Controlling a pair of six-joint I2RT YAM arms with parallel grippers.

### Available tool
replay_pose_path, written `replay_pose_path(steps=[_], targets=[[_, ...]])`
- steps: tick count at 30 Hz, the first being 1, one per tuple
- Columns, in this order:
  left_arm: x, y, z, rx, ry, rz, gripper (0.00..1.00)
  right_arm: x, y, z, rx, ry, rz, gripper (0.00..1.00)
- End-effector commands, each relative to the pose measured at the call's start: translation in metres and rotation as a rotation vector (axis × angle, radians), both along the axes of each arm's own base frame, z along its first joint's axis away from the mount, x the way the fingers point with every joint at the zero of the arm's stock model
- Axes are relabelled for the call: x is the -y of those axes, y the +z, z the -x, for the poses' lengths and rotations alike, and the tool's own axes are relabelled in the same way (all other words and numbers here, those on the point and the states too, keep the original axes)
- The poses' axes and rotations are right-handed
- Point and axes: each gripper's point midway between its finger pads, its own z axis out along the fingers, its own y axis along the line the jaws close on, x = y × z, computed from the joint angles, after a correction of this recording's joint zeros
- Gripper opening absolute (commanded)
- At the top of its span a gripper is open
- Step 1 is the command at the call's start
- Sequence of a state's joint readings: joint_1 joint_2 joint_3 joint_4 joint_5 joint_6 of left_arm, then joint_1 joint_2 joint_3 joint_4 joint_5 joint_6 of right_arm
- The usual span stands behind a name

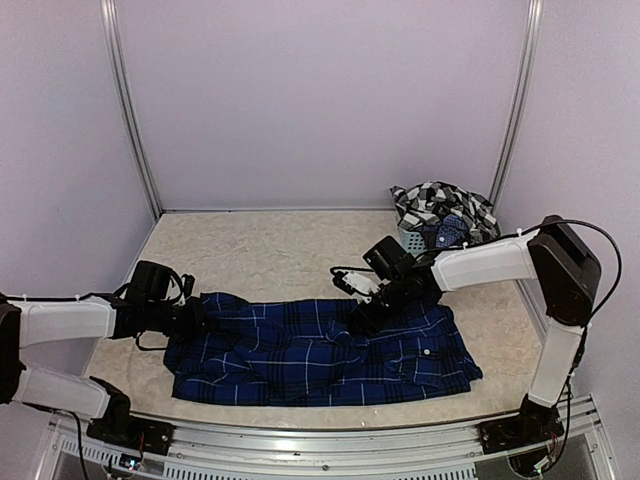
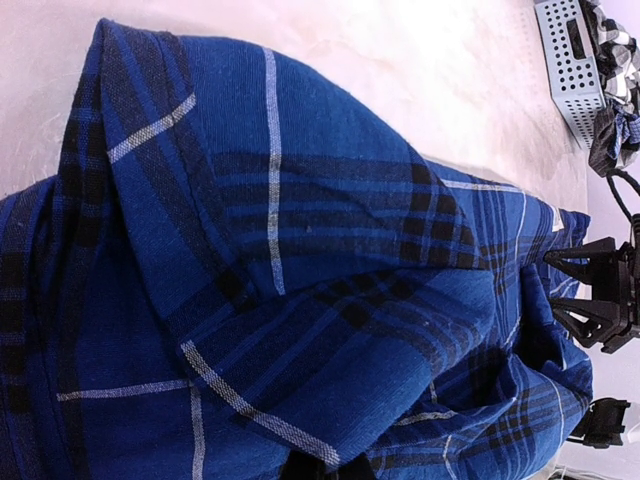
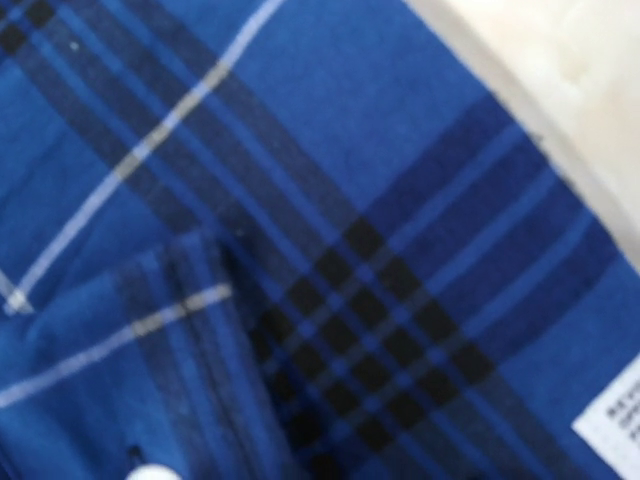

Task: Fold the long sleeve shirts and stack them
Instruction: Smooth out the rectangle-folded shirt at the center of the board.

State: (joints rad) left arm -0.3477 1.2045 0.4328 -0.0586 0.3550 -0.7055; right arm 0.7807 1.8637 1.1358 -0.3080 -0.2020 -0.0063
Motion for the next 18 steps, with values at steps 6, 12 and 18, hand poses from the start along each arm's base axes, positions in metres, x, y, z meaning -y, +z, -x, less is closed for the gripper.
replay_pose_path(steps=[6, 12, 18], targets=[[0.000, 0.009, -0.012, 0.047, 0.004, 0.001, 0.00, 0.012, -0.022, 0.010, -0.076, -0.001, 0.039, 0.53], [0.000, 0.007, -0.011, 0.042, 0.003, 0.001, 0.00, 0.011, -0.027, 0.015, -0.096, 0.017, 0.038, 0.42], [-0.001, 0.005, -0.010, 0.040, 0.003, -0.005, 0.00, 0.012, -0.020, 0.013, -0.084, 0.006, 0.034, 0.23]])
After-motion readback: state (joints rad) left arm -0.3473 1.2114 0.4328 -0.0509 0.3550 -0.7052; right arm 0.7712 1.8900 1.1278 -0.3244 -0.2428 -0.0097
